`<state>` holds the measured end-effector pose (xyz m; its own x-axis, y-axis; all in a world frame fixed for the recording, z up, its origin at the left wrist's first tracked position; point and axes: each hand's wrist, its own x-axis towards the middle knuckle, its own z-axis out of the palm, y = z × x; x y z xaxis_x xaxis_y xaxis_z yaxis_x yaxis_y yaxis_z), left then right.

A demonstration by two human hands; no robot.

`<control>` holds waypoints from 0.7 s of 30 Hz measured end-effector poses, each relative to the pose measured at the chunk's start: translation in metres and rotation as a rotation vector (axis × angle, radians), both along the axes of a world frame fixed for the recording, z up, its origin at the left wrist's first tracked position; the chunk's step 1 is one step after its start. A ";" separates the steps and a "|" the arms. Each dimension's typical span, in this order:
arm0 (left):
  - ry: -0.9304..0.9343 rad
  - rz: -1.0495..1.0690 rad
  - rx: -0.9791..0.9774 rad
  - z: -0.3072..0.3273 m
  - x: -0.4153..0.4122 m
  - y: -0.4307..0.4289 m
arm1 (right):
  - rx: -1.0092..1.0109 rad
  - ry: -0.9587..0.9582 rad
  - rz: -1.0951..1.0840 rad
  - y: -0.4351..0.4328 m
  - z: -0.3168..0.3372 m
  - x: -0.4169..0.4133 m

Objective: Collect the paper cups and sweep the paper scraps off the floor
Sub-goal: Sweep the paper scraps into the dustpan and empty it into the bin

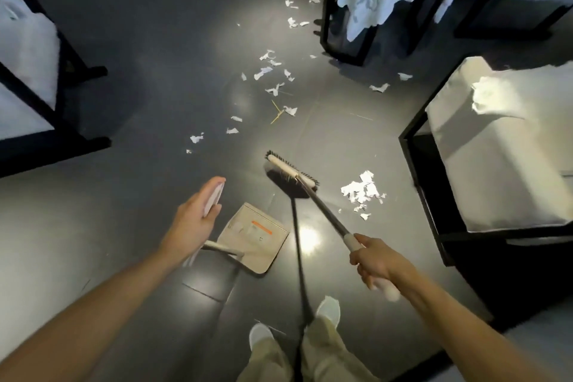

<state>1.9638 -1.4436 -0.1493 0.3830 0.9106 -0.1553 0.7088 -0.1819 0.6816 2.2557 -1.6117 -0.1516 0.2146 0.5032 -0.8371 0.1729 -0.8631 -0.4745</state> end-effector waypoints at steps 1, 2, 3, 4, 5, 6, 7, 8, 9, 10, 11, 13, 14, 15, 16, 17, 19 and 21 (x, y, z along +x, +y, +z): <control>-0.005 -0.020 -0.001 -0.001 0.014 0.000 | -0.002 -0.023 -0.024 -0.002 -0.003 0.017; -0.008 -0.042 -0.003 -0.001 0.028 -0.001 | -0.005 -0.051 -0.045 -0.003 -0.006 0.035; -0.006 -0.068 -0.007 -0.002 0.042 -0.001 | -0.010 -0.083 -0.060 -0.004 -0.007 0.052; -0.003 -0.101 -0.011 -0.003 0.056 0.000 | -0.014 -0.116 -0.074 -0.004 -0.009 0.070; 0.002 -0.141 -0.017 -0.004 0.070 0.001 | -0.020 -0.144 -0.092 -0.004 -0.011 0.087; 0.009 -0.180 -0.026 -0.005 0.084 0.002 | -0.024 -0.166 -0.117 -0.005 -0.013 0.104; 0.014 -0.208 -0.036 -0.005 0.097 0.003 | -0.025 -0.177 -0.155 -0.007 -0.014 0.121; 0.017 -0.228 -0.043 -0.007 0.109 0.004 | -0.026 -0.182 -0.199 -0.008 -0.016 0.137; 0.021 -0.244 -0.046 -0.009 0.122 0.005 | -0.030 -0.180 -0.240 -0.008 -0.018 0.151; 0.029 -0.260 -0.048 -0.012 0.133 0.007 | -0.032 -0.177 -0.274 -0.008 -0.020 0.164; 0.033 -0.275 -0.053 -0.014 0.144 0.009 | -0.036 -0.167 -0.305 -0.008 -0.023 0.176; 0.028 -0.319 -0.065 -0.017 0.166 0.016 | -0.060 -0.141 -0.363 -0.007 -0.030 0.195; 0.030 -0.340 -0.067 -0.017 0.176 0.021 | -0.076 -0.128 -0.381 -0.007 -0.035 0.202; 0.032 -0.348 -0.065 -0.018 0.184 0.025 | -0.096 -0.107 -0.396 -0.006 -0.039 0.207; 0.028 -0.339 -0.060 -0.018 0.191 0.029 | -0.114 -0.077 -0.414 -0.006 -0.044 0.211; 0.018 -0.323 -0.054 -0.019 0.197 0.032 | -0.137 -0.043 -0.422 -0.006 -0.047 0.212; 0.006 -0.308 -0.049 -0.019 0.208 0.036 | -0.188 0.004 -0.396 -0.007 -0.052 0.208; 0.006 -0.325 -0.048 -0.018 0.219 0.039 | -0.219 0.018 -0.351 -0.012 -0.053 0.195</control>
<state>2.1831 -1.4042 -0.1677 0.6511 0.7325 -0.1986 0.6232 -0.3667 0.6907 2.4512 -1.6241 -0.2043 0.3259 0.2118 -0.9214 -0.1570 -0.9489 -0.2737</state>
